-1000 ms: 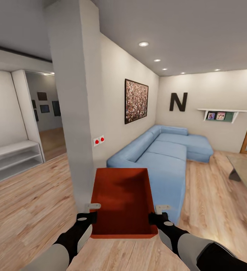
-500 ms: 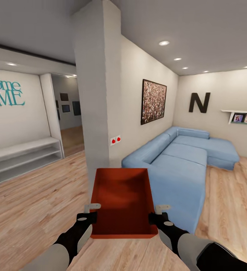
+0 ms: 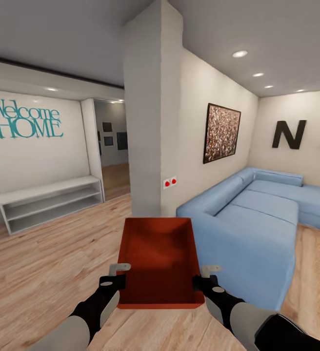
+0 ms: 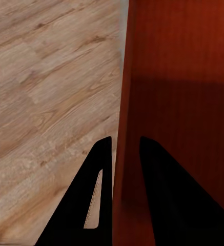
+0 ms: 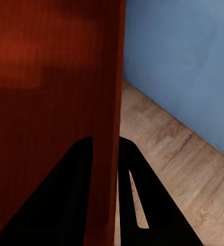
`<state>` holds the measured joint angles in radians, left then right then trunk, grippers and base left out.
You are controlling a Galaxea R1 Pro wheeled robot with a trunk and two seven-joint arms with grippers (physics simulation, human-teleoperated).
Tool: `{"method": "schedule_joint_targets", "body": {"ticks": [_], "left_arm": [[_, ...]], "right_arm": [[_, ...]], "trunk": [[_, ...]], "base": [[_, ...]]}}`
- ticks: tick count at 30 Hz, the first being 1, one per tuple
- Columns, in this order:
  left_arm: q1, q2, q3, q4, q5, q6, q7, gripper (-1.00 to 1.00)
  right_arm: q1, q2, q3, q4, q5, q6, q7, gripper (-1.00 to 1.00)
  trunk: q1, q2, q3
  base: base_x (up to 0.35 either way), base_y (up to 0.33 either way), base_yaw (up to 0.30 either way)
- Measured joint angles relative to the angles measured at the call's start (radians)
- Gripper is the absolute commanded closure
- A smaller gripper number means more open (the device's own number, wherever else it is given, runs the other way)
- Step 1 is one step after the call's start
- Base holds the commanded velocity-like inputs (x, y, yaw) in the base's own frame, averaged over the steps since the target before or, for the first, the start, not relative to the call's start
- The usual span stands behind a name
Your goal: Move the two storage containers from the living room to the garage. In the garage, place one container on the floor and stack the other container on top of it (either order is fine).
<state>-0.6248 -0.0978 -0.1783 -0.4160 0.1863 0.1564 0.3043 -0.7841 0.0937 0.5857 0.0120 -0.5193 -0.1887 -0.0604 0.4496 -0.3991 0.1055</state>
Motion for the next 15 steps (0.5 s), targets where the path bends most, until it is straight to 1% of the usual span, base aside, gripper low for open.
{"method": "schedule_joint_targets", "body": {"ticks": [15], "left_arm": [[0.000, 0.000, 0.000, 0.000, 0.000, 0.000, 0.000, 1.00]], "right_arm": [[0.000, 0.000, 0.001, 0.000, -0.001, 0.000, 0.000, 1.00]], "trunk": [[0.000, 0.000, 0.007]], "base": [[0.000, 0.000, 0.282]]}}
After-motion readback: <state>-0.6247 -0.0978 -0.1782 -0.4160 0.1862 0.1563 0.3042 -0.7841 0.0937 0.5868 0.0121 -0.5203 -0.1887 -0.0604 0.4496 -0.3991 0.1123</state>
